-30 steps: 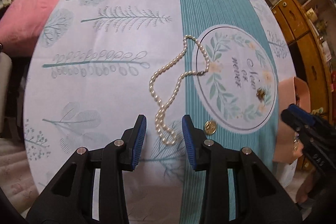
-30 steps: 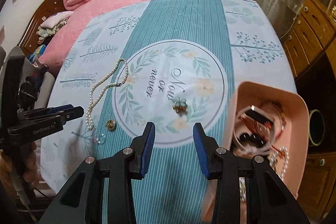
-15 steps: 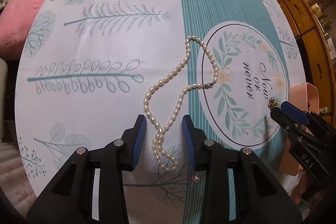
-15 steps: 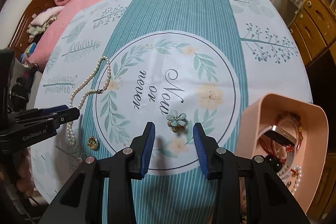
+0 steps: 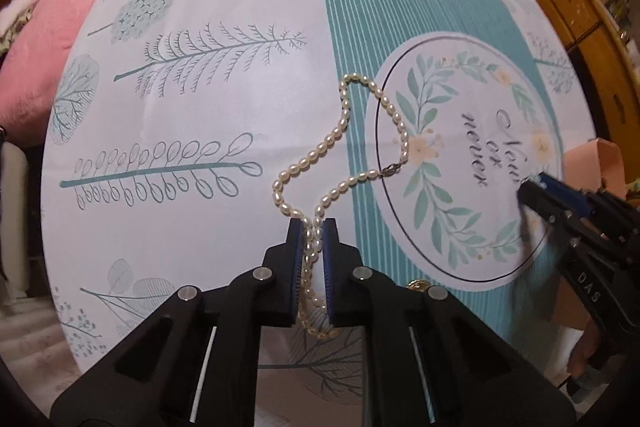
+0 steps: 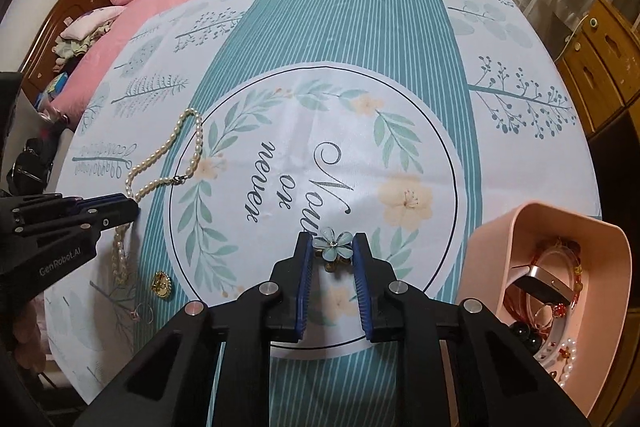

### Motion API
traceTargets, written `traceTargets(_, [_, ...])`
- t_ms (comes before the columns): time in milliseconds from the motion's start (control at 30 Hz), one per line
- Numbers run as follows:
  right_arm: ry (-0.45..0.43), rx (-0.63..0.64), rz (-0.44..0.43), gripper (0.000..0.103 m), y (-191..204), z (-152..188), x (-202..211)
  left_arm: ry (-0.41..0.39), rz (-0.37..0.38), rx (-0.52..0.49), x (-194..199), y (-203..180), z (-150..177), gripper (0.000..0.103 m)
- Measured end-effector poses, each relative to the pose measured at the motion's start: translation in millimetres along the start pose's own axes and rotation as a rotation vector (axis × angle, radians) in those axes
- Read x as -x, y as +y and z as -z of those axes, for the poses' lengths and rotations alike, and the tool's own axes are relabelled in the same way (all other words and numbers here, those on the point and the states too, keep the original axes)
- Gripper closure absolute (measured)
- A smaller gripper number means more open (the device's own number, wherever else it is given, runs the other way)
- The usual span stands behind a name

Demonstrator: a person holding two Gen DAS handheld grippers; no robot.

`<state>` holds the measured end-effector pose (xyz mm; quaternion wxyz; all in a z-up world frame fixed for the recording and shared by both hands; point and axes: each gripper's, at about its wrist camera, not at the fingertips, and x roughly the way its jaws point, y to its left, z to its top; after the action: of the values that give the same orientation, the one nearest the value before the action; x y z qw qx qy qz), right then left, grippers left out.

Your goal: Organize jewelry

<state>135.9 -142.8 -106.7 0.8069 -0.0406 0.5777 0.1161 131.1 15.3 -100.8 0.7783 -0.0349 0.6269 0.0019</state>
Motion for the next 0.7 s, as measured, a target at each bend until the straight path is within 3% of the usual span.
traceTargets(300, [-0.056,0.001,-0.062,0.084,1,8,31,-0.082,0.065,0.024,28,8,-4,0.103])
traceTargets(700, [-0.082,0.014,-0.088,0.084,8,16,54,-0.006,0.031,-0.049,3,10,-15,0.1])
